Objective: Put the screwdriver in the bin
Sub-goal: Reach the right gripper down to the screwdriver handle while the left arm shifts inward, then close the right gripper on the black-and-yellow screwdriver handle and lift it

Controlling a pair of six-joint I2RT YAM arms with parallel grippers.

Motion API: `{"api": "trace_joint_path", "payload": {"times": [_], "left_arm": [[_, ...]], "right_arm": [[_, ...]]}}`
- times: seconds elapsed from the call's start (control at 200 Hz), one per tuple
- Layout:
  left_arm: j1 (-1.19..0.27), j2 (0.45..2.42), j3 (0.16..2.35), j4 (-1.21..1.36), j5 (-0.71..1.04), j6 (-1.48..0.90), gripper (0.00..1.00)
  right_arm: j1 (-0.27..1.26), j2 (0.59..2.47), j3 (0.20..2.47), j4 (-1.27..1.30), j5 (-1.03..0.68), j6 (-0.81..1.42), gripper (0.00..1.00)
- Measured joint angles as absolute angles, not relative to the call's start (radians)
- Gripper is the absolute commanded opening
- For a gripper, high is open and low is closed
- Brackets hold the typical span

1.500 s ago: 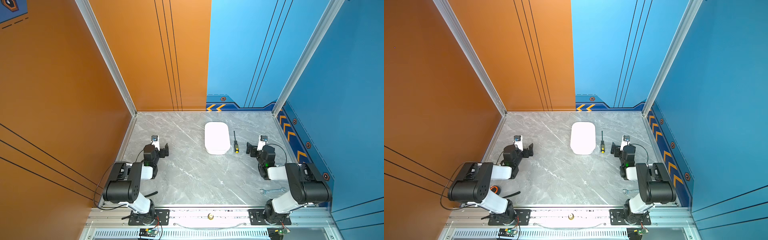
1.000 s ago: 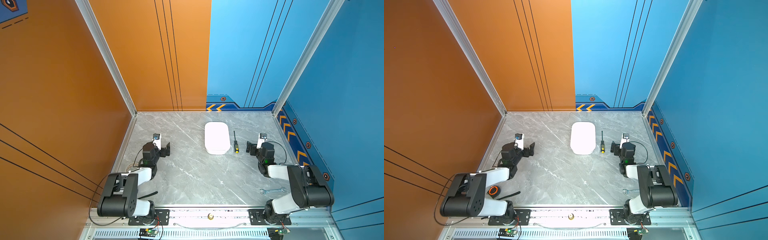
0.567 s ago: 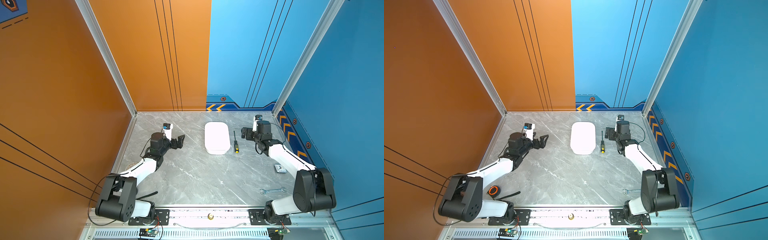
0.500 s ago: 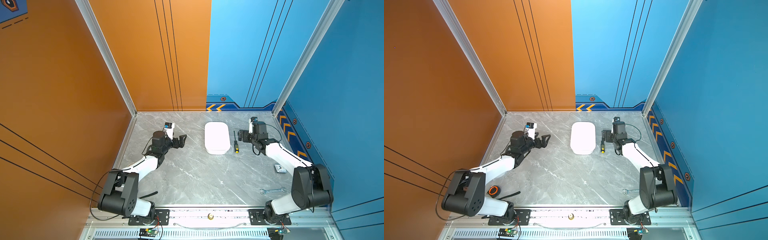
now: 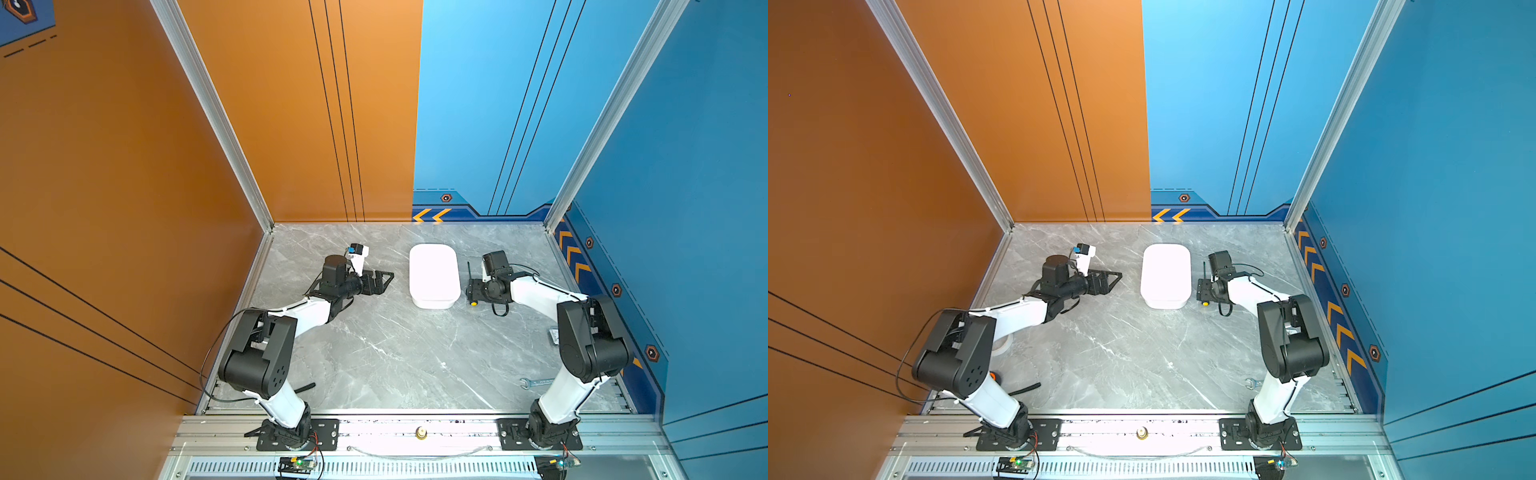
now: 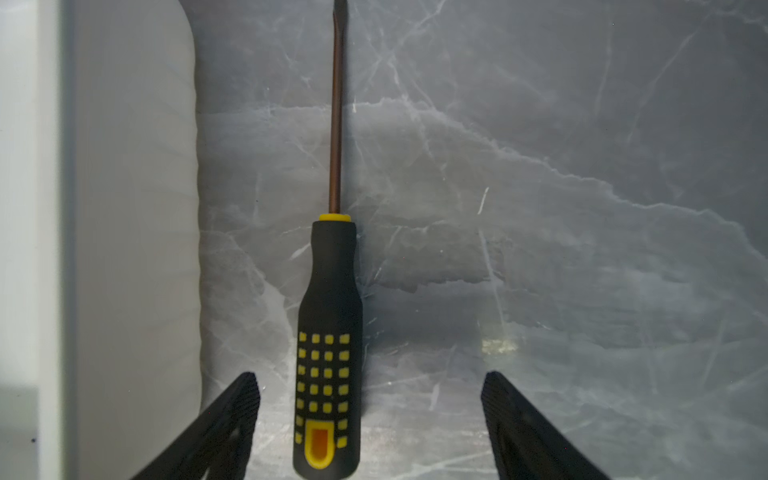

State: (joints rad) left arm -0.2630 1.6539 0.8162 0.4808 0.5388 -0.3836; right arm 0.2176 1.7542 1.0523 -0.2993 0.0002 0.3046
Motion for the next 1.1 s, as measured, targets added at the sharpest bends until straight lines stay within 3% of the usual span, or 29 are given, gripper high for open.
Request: {"api": "trace_joint_path", "payload": {"times": [0.741, 1.096], "left_arm": [[-0.278, 1.663, 0.834, 0.391, 0.583, -0.397, 0.98], [-0.282, 1.639, 0.835, 0.334, 0.584, -0.356, 0.98]], "right_arm": [[0.237, 1.863, 1.122, -0.308, 0.003, 0.328, 0.37], [0.241, 1.868, 1.126, -0.307, 0.000, 0.331, 0.01]]}}
